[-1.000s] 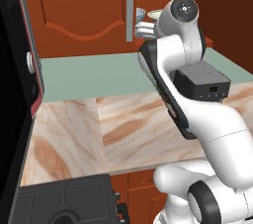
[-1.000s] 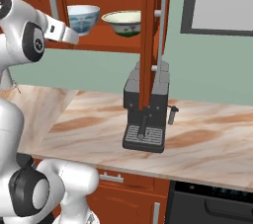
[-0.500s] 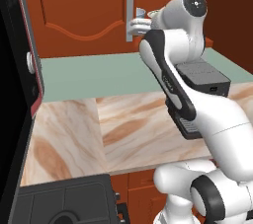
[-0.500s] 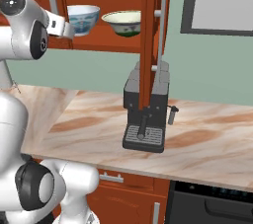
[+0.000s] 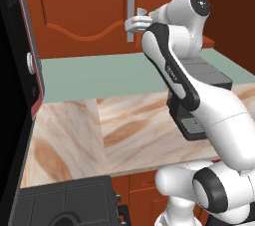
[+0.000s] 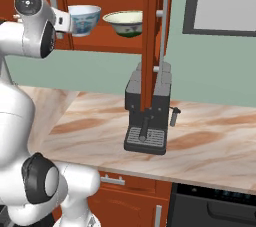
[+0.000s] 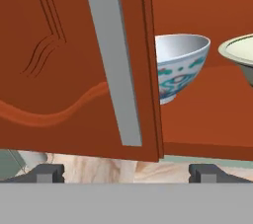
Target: Move the bowls from the cabinet to the plates on the dining table.
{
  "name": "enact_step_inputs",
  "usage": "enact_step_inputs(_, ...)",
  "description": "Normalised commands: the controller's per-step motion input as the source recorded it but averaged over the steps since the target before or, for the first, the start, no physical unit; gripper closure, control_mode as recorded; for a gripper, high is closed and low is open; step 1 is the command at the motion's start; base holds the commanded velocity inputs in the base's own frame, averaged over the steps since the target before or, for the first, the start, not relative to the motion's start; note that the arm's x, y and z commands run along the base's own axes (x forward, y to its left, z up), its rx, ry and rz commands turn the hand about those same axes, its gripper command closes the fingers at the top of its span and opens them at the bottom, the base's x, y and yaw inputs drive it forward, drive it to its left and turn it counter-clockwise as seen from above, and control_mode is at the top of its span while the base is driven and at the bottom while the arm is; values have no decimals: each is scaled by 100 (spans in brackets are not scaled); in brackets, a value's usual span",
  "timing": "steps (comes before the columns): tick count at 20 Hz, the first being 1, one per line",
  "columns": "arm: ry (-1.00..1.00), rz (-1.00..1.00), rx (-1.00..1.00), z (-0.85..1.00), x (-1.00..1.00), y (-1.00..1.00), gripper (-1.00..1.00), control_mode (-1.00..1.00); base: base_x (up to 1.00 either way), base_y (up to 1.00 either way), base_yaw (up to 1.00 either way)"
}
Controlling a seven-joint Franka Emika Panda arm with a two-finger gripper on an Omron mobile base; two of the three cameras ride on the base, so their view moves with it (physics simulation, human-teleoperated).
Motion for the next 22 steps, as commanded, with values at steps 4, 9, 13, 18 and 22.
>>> enact_step_inputs(4,-3,0,-5,8,28,24,-100,-100,0,0,0)
enact_step_inputs(9,-3,0,-10,5,22,21,-100,-100,0,0,0)
enact_step_inputs(13,-4,0,-1,6,18,4,-100,-100,0,0,0)
enact_step_inputs(18,-2,0,0,0,27,0,-100,-100,0,0,0)
enact_step_inputs(22,-1,0,0,0,30,0,-100,-100,0,0,0)
